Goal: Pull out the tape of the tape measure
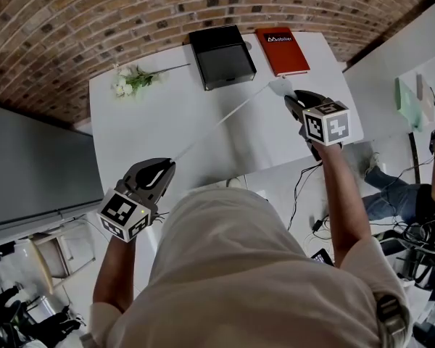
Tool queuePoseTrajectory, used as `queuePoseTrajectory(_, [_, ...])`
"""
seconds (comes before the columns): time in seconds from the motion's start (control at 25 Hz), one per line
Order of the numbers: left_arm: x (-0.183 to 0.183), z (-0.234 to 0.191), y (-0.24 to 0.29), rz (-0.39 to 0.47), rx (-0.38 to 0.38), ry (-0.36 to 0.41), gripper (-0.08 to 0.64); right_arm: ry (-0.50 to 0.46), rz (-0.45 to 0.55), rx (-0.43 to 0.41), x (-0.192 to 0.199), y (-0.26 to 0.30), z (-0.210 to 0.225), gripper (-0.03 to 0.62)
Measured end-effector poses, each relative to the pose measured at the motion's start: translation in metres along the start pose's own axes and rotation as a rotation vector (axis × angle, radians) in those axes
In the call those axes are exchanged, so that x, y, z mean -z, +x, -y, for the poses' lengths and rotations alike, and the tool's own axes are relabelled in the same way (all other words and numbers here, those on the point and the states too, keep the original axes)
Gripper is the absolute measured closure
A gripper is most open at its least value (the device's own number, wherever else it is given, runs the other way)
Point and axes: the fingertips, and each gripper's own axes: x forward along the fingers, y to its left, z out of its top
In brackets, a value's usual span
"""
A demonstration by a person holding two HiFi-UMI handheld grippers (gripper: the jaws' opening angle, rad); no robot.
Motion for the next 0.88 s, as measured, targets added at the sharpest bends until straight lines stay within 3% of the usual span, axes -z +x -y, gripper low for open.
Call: queuePoseTrajectory(0.88, [-0.001,-0.003,0.009,0.010,-0.014,-0.015,0.532,0.023,0.025,-0.045,0.012,0.002,-0.008,0.462])
